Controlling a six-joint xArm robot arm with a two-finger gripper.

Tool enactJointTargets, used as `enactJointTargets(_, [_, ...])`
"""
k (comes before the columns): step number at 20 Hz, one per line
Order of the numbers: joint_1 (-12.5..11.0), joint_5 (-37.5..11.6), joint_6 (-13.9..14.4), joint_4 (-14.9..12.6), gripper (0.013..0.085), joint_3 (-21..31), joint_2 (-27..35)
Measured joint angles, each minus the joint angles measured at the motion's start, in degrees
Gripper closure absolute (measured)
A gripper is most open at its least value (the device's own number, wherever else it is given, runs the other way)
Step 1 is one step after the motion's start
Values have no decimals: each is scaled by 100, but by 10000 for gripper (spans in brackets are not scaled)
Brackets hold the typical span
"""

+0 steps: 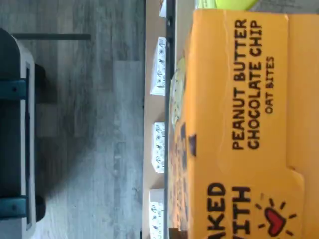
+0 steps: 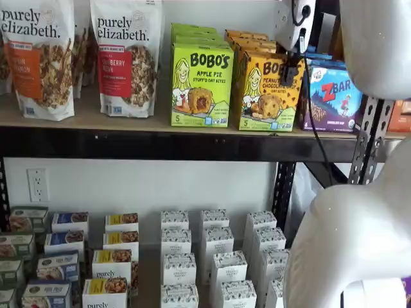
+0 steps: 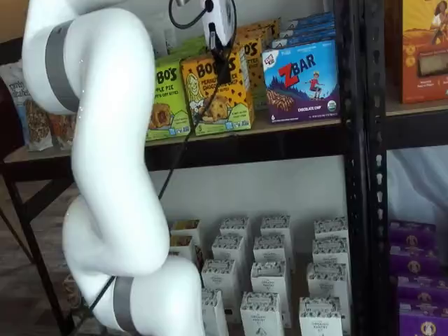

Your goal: Pick up the orange box on the top shelf, the fifth box from the left

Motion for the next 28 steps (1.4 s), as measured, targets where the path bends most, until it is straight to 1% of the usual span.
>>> enactJointTargets(5, [-63,414,0,246,810,-171,-97])
enactJointTargets(7, [-46,464,24,251,810,-120,-234])
enactJointTargets(10, [11,470,65,171,810,103,-575])
enactJointTargets(14, [24,531,72,123,810,465,-1064])
enactJointTargets(22, [-102,752,1,254,810,1014,-1857])
enactJointTargets(28, [-129,925,-33,200,810,1338,-2338])
